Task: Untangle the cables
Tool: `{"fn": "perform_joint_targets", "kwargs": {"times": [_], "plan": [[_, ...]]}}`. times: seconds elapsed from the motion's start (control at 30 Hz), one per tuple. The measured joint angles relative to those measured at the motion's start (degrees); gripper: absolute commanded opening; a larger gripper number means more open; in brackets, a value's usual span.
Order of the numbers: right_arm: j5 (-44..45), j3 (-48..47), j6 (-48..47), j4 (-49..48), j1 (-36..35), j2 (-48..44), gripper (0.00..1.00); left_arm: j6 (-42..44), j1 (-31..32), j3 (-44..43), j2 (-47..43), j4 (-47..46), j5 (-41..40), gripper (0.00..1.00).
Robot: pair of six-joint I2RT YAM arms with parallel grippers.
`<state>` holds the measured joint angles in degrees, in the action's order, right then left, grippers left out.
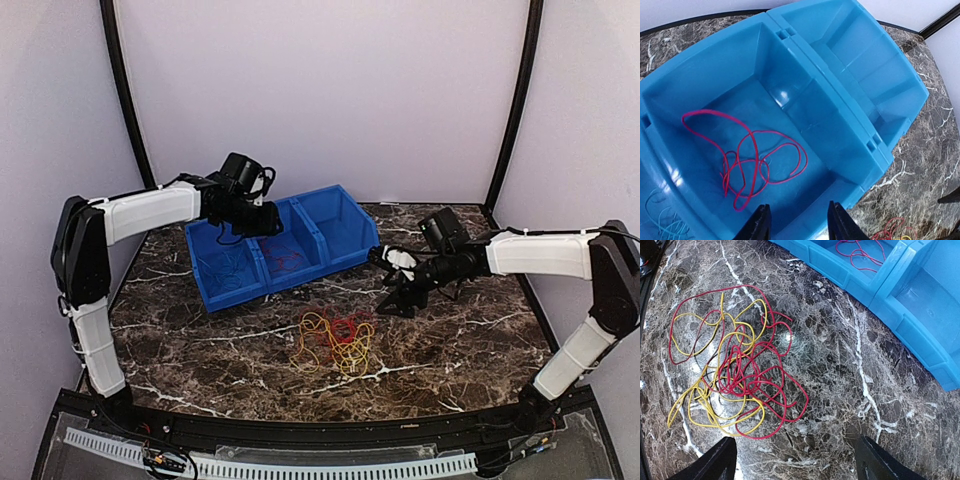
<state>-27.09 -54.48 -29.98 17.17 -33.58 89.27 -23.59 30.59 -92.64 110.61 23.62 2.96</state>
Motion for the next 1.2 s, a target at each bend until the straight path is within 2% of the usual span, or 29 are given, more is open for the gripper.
{"fn": "perform_joint_targets", "kwargs": {"times": [0.2,0.33,0.57,0.73,1.03,1.2], "plan": [[-0.31,-0.02,-0.02,0.24,0.00,0.94,0.83,0.02,0.00,9.01,-10.99,0.94,0.68,0.40],[-0.46,-0.02,-0.02,0.26,0.00,0.94,0.83,0.79,0.63,17.92,-21.16,-2.45,5.09,0.39],[-0.52,-0.04,0.00,0.26,0.00,0.96,0.83,3.78,8.04,29.20,-31.26,-10.86,8.41,0.33],[-0.59,-0.04,0.00,0.26,0.00,0.94,0.82,4.35,11.17,33.20,-29.51,-14.29,11.98,0.29],[-0.85,-0.04,-0.02,0.26,-0.20,0.96,0.82,-5.03,11.61,33.73,-19.96,-16.33,14.23,0.30],[-1.16,-0.15,-0.02,0.28,-0.66,1.60,0.82,-7.39,12.41,32.35,-14.38,-16.37,16.57,0.27]]}}
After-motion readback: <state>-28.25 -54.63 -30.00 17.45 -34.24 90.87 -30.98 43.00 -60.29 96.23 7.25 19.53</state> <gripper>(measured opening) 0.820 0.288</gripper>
